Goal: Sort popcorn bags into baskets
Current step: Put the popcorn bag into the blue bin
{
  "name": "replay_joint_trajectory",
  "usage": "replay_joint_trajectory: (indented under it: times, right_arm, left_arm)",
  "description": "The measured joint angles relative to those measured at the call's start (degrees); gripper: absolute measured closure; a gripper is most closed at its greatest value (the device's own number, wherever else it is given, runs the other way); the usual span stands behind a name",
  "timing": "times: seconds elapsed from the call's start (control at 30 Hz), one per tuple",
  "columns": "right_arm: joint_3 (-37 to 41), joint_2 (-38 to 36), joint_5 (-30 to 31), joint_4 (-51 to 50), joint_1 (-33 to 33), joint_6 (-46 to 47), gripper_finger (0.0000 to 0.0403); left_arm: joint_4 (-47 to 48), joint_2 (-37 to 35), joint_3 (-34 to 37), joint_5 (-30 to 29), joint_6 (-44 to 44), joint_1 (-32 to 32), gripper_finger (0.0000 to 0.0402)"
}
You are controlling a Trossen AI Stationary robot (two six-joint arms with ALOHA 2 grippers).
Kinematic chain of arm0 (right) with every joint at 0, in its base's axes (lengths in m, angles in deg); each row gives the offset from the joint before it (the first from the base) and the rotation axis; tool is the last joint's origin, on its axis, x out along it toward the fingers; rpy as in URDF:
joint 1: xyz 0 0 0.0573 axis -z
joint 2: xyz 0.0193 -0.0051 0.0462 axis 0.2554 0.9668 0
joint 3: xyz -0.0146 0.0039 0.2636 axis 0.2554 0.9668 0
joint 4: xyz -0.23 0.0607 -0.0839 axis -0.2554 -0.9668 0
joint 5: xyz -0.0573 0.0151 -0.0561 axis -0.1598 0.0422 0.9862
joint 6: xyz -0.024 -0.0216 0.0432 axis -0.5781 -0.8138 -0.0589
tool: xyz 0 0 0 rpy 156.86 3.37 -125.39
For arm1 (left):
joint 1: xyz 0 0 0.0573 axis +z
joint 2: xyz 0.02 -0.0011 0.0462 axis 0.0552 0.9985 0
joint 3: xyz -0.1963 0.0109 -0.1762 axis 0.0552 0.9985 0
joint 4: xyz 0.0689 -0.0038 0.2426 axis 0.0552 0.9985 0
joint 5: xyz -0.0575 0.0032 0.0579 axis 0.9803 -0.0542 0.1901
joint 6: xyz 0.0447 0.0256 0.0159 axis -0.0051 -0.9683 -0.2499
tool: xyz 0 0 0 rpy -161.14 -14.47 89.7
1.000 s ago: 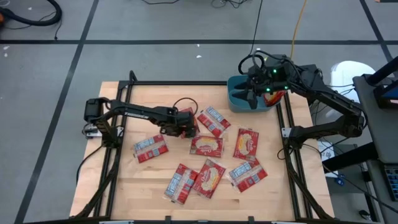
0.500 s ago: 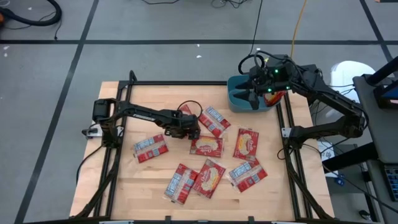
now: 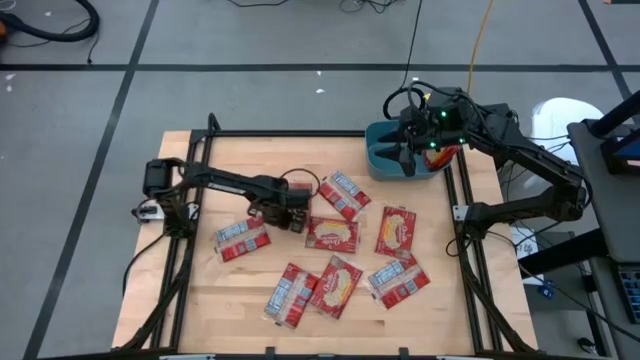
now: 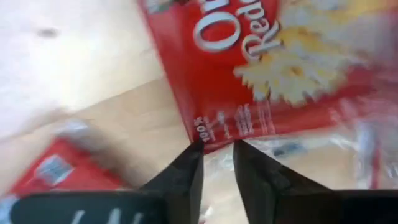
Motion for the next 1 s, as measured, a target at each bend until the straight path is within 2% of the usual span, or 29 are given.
replay_joint_trajectory:
  times: [0.1, 0.23, 0.43, 0.53, 0.63, 0.77, 0.9, 1.0]
  right_arm:
    - [0.0, 0.0, 0.0, 0.0, 0.0, -1.4, 0.0193]
    - [0.0, 0.2, 1.0, 0.0, 0.1, -2.7, 0.0193]
    - [0.0, 0.2, 1.5, 0.0, 0.1, -2.8, 0.0193]
    - [0.0, 0.2, 1.5, -0.4, 0.1, -2.7, 0.0193]
    - [0.0, 0.2, 1.5, -1.1, 0.1, -2.7, 0.0193]
    - [0.0, 0.2, 1.5, -2.3, 0.1, -2.7, 0.0193]
    - [0.0, 0.2, 1.5, -2.0, 0.1, -2.7, 0.0193]
    - [0.0, 0.2, 1.5, -1.8, 0.1, -2.8, 0.0193]
  left_arm:
    - [1.7, -2.6, 0.0, -0.4, -1.1, 0.6, 0.0322]
    - [1.5, -5.4, -0.2, -0.5, -0.7, 0.4, 0.0296]
    - [1.9, -5.7, -0.1, -4.1, -6.7, -0.9, 0.0186]
    - [2.2, -5.0, -0.1, -8.8, -6.5, -1.9, 0.0121]
    - [1.5, -4.5, -0.2, -9.5, -6.0, -2.2, 0.0077]
    - [0.5, -1.7, -0.1, -8.3, -8.0, -2.2, 0.0077]
    - [-2.8, 0.8, -0.1, -3.9, -11.0, -2.1, 0.0110]
    - [-3.9, 2.5, -0.2, -3.0, -11.6, -2.1, 0.0138]
